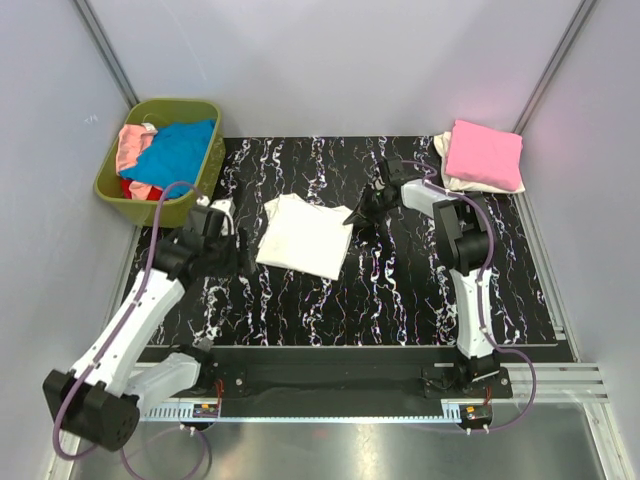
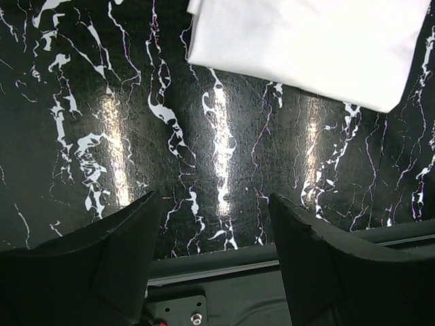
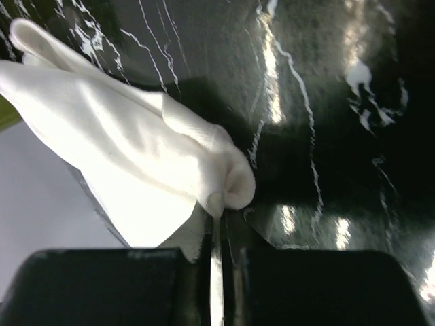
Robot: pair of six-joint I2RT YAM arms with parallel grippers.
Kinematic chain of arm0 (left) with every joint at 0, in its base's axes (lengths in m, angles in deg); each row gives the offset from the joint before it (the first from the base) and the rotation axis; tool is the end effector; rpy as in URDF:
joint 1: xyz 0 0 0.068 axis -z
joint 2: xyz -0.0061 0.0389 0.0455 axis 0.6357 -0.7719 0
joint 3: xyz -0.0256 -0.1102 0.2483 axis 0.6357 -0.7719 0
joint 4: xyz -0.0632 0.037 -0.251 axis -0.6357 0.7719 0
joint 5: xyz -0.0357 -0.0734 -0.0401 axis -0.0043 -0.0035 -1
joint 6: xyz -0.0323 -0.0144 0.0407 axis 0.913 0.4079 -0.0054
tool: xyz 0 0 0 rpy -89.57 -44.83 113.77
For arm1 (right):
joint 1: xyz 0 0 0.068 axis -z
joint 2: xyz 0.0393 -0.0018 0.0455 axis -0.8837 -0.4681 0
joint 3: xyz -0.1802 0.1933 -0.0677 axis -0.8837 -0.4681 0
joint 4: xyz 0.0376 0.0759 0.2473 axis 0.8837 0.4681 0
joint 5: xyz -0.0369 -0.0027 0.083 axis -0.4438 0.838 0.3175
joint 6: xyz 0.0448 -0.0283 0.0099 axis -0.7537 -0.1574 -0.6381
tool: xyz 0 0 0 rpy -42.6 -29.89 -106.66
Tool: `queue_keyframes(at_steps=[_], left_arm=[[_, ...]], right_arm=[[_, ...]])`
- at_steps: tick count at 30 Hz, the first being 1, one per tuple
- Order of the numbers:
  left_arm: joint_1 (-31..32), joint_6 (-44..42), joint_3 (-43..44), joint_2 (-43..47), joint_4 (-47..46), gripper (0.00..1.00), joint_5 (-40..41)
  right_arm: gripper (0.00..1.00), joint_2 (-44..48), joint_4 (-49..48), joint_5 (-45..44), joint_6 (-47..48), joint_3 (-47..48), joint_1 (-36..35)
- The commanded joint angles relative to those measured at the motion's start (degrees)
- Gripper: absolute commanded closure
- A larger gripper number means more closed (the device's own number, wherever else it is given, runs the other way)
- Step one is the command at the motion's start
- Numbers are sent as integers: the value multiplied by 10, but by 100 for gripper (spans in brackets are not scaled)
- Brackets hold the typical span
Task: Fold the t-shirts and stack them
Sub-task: Neatly place the folded tshirt to the corner
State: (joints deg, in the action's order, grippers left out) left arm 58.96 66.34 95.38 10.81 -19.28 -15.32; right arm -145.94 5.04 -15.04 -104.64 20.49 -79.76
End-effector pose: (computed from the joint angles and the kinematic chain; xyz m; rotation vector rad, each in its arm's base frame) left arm 0.1851 -0.0656 0.2967 -0.0400 2.5515 -0.2796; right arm 0.4488 0.1632 0.1202 0.3111 2.7346 1.0708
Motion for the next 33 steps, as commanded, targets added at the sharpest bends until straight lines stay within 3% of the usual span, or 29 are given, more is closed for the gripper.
queue_keyframes(at_steps=[1,6,13,18,22,25,33], left_arm=[[-3,14,-25,52,-49,30,6],[-3,14,-51,110,-56,30,7],[-3,11,-70,149,-85,28,12],[-3,12,-72,154,-86,28,26],[-3,13,-74,158,-89,28,26],[-3,13,-76,156,-90,28,26],[-3,12,-78,150,-93,28,18]], right_arm=[[100,63,76,-54,56,38,17],[100,110,198,-119,141,103,50],[100,106,295,-198,229,233,99],[100,52,356,-245,267,344,124],[100,-13,409,-290,305,503,149],[100,-29,418,-319,333,568,160],[100,-15,366,-356,385,582,204]])
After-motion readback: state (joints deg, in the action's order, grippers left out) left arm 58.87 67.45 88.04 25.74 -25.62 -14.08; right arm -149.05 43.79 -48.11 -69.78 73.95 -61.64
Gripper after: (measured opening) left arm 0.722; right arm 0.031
